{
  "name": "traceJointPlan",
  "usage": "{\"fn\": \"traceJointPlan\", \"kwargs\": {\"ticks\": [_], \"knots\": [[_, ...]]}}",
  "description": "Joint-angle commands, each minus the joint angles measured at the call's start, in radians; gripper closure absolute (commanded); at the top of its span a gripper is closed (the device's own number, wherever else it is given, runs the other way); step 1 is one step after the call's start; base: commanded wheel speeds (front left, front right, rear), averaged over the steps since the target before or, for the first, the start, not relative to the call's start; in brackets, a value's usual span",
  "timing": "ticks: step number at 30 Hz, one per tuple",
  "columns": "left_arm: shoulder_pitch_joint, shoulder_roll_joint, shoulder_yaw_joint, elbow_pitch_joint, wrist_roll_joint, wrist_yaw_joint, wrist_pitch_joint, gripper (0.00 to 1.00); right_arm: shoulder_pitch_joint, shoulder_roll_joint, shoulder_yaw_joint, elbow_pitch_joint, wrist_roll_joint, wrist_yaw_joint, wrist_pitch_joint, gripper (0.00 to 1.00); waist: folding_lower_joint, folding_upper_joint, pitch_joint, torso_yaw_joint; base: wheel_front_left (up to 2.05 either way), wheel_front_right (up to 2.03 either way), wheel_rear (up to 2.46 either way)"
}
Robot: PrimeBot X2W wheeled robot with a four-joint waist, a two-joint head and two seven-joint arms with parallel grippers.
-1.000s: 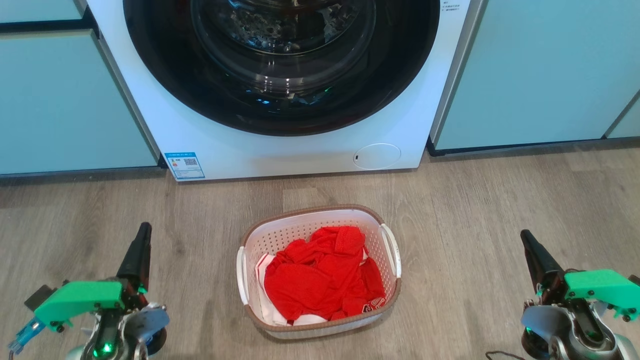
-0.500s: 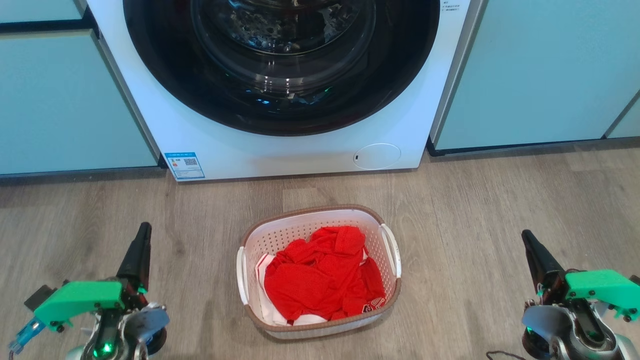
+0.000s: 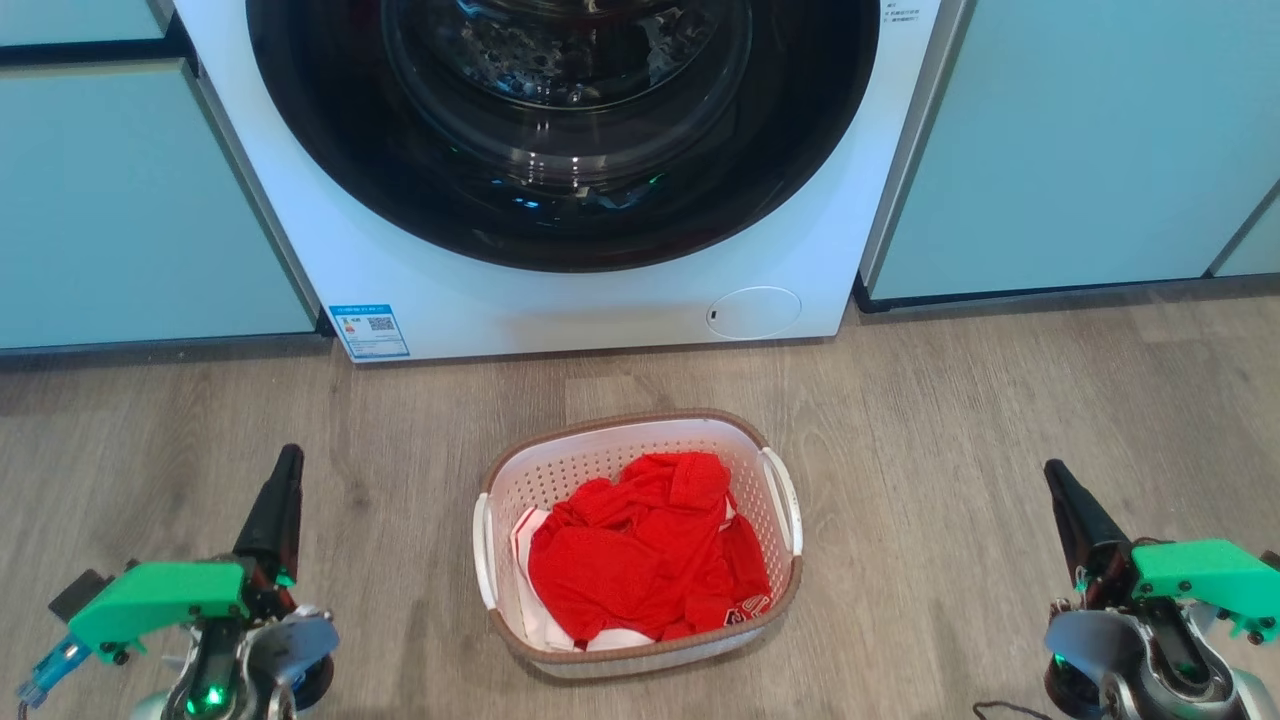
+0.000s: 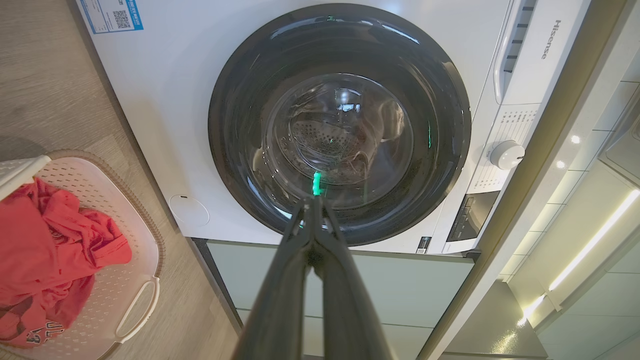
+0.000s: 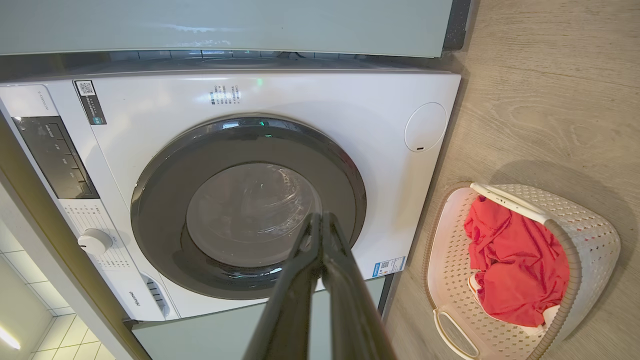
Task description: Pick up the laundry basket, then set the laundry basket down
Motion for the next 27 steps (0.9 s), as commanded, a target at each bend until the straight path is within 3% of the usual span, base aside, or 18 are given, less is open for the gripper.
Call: {"fn": "traceJointPlan", "kwargs": {"ticks": [1,27], "knots": [[-0.051,0.005,0.034,-0.029,0.005,-0.007,0.005,1.00,-0.046,-0.003,0.018,-0.031,-0.009,0.003,0.008,1.00,0.0000,0.0000,0.000,0.000,0.00,0.00,0.00],[-0.051,0.003,0.037,-0.029,0.008,-0.007,0.007,1.00,-0.047,0.000,0.014,-0.031,-0.012,0.003,0.011,1.00,0.0000,0.0000,0.000,0.000,0.00,0.00,0.00]]}}
